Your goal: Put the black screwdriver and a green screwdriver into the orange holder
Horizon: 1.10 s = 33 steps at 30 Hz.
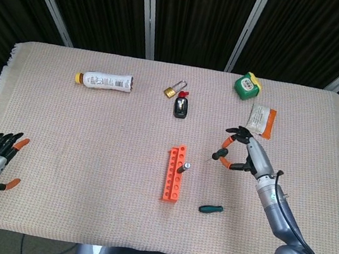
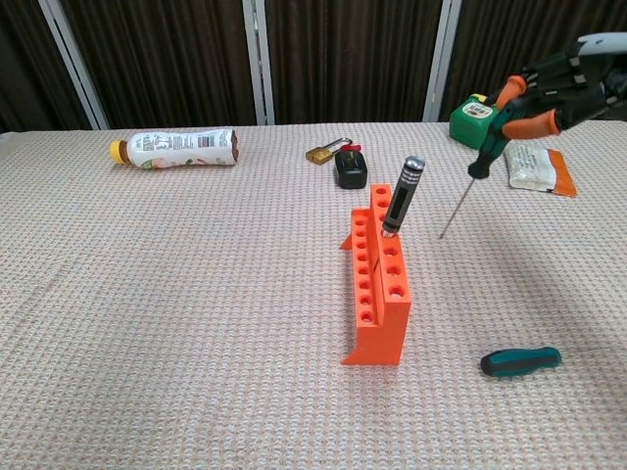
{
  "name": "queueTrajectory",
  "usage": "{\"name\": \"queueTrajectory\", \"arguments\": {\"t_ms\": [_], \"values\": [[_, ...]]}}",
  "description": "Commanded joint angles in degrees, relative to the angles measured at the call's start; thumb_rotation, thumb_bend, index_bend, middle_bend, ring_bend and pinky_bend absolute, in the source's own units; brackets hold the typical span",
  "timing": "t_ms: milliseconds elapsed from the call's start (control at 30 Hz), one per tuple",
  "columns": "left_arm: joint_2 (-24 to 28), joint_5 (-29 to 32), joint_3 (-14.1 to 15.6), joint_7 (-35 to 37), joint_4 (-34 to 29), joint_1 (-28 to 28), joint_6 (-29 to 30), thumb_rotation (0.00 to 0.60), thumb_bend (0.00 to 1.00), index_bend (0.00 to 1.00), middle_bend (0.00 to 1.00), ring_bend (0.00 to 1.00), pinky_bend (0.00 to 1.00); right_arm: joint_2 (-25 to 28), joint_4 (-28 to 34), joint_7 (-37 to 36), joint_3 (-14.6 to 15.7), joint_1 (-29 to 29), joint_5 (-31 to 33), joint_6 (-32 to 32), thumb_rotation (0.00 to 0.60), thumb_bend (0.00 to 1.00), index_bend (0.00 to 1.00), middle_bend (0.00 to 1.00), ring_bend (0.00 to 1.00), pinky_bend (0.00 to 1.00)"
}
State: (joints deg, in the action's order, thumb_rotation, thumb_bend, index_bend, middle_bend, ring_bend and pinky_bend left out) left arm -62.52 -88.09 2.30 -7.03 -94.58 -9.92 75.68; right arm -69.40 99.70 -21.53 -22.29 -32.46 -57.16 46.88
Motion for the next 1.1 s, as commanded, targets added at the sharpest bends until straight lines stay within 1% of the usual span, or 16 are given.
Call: {"name": "queueTrajectory", "arguments": {"t_ms": [33, 233, 500, 833, 1100], "values": [[-0.38, -0.52, 0.67, -0.43, -0.23, -0.33, -1.00, 0.600, 0.19, 0.10, 0.00, 0.00, 0.00, 2.78, 1.59, -7.52, -3.68, 1.35, -1.63, -2.55, 0.600, 0.30, 0.58, 0.20, 0.00, 0.00], [-1.11, -0.86, 1.47, -1.06, -0.45, -0.82, -2.64, 0.600, 0.19, 0.10, 0.00, 0.00, 0.00, 5.10, 3.60, -14.35, -6.19, 1.50, -4.50, -4.72, 0.600, 0.31, 0.59, 0.20, 0.00, 0.00], [-1.58, -0.11, 1.08, -1.99, -0.02, -0.89, -2.63, 0.600, 0.19, 0.10, 0.00, 0.00, 0.00, 6.81, 5.29, -16.53, -7.61, 0.54, -7.02, -4.90, 0.600, 0.32, 0.59, 0.21, 0.00, 0.00], [-2.19, 1.04, 1.35, -2.61, 0.29, -0.96, -3.73, 0.600, 0.19, 0.10, 0.00, 0.00, 0.00, 6.90, 7.14, -17.26, -7.70, -1.52, -6.51, -5.33, 0.600, 0.33, 0.61, 0.23, 0.00, 0.00], [-2.31, 1.80, 1.15, -3.15, 0.26, -1.09, -4.06, 0.600, 0.19, 0.10, 0.00, 0.00, 0.00, 5.80, 7.02, -16.11, -6.96, -5.15, -3.53, -8.26, 0.600, 0.33, 0.61, 0.23, 0.00, 0.00]]}}
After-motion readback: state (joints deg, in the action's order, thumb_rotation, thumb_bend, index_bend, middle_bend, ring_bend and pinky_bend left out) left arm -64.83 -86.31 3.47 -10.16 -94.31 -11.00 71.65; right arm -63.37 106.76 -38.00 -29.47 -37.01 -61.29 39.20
